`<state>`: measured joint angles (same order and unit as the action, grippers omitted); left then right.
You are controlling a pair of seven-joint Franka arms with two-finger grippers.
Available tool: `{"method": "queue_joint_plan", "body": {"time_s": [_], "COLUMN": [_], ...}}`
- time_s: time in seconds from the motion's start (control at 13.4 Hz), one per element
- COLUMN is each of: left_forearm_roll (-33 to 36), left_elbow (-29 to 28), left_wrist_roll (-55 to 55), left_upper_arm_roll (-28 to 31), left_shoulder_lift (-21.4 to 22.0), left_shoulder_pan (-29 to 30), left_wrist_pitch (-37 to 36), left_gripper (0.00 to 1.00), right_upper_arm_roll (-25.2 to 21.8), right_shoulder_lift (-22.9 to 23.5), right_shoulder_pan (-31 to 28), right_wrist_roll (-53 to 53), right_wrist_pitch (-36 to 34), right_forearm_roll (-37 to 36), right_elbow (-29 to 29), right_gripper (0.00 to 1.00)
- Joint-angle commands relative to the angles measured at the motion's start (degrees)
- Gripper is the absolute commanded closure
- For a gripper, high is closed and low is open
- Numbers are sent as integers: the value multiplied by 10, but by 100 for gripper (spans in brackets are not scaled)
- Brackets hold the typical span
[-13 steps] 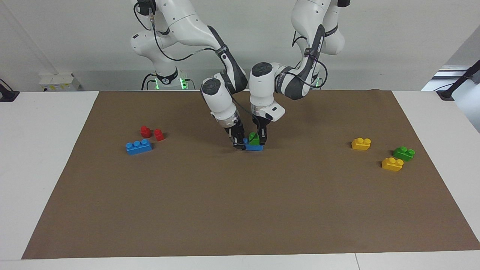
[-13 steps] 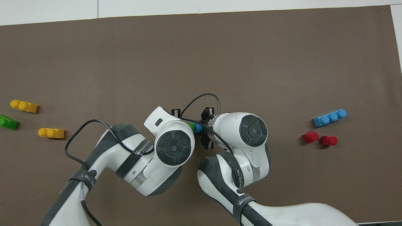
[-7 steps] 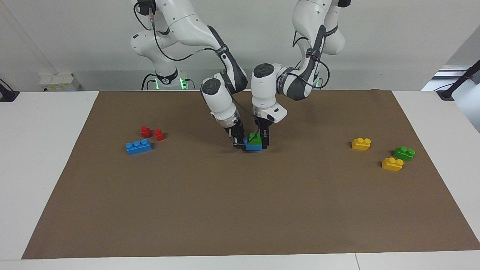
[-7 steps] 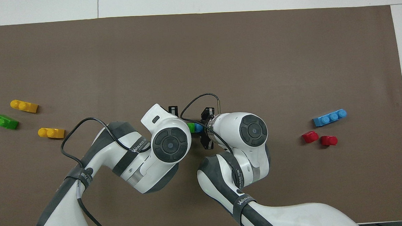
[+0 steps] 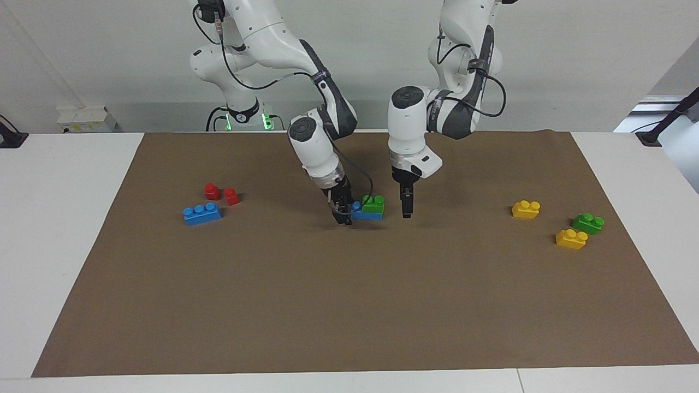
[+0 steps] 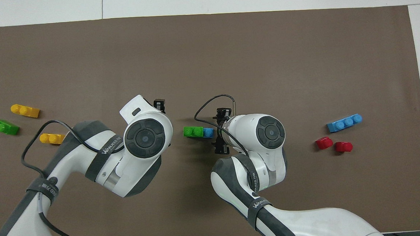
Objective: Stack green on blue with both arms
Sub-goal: 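Open both grippers and lift away from the joined bricks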
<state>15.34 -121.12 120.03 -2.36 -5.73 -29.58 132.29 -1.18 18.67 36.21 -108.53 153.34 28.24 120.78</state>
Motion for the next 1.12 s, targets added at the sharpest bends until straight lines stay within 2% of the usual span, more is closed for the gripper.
{"method": "queue_joint_plan", "body": {"time_s": [0.0, 0.22, 0.67, 1.05], "left_forearm_roll": [2, 1, 1, -14], "left_elbow": [5, 8, 33, 94], "left_wrist_roll": [-86, -176, -416, -643], "left_upper_arm_roll": [-5, -5, -4, -4], "left_shoulder_lift": [13, 17, 16, 11], "left_shoulder_pan": [39, 68, 147, 214], "left_wrist_pitch": [-31, -44, -73, -135], "left_gripper": [0, 0, 0, 0], "right_upper_arm_roll": [2, 2, -5, -5], "right_shoulder_lift": [-7, -22, -81, -104], "right_shoulder_pan": [-15, -58, -162, -245], "right_wrist_roll": [19, 115, 453, 657], "right_wrist_pitch": [-9, -60, -195, -299], "right_forearm_roll": [13, 13, -7, -93], "right_elbow": [-2, -1, -12, -61], "right_gripper": [1, 1, 0, 0]}}
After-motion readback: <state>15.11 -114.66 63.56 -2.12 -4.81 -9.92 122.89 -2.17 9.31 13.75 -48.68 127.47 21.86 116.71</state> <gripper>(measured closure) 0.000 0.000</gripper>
